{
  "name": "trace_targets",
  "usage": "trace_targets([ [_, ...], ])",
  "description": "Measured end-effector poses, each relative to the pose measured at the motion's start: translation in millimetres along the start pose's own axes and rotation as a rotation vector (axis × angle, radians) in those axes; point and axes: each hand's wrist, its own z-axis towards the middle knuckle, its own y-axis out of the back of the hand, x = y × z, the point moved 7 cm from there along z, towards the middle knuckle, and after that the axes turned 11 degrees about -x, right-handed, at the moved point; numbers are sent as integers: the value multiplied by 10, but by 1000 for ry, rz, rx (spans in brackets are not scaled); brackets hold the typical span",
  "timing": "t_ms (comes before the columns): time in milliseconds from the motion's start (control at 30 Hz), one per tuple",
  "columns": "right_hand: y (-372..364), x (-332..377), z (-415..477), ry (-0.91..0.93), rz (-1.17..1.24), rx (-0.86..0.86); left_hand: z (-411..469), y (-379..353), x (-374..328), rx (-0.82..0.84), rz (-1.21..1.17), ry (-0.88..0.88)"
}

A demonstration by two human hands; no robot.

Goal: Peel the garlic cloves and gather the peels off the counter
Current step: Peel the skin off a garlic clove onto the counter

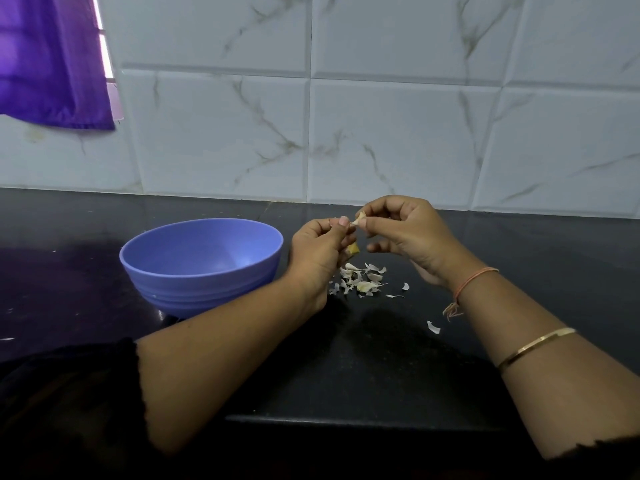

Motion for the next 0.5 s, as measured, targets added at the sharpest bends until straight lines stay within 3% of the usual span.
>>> trace_targets([
  [133, -23, -12, -9, -31, 11, -1, 5, -22, 30, 8, -32, 21],
  [267, 81, 3, 35, -60, 98, -107, 55, 48, 25, -76, -22, 45],
  [500, 7, 16, -12, 35, -91, -21, -39, -6, -14, 12, 123, -66],
])
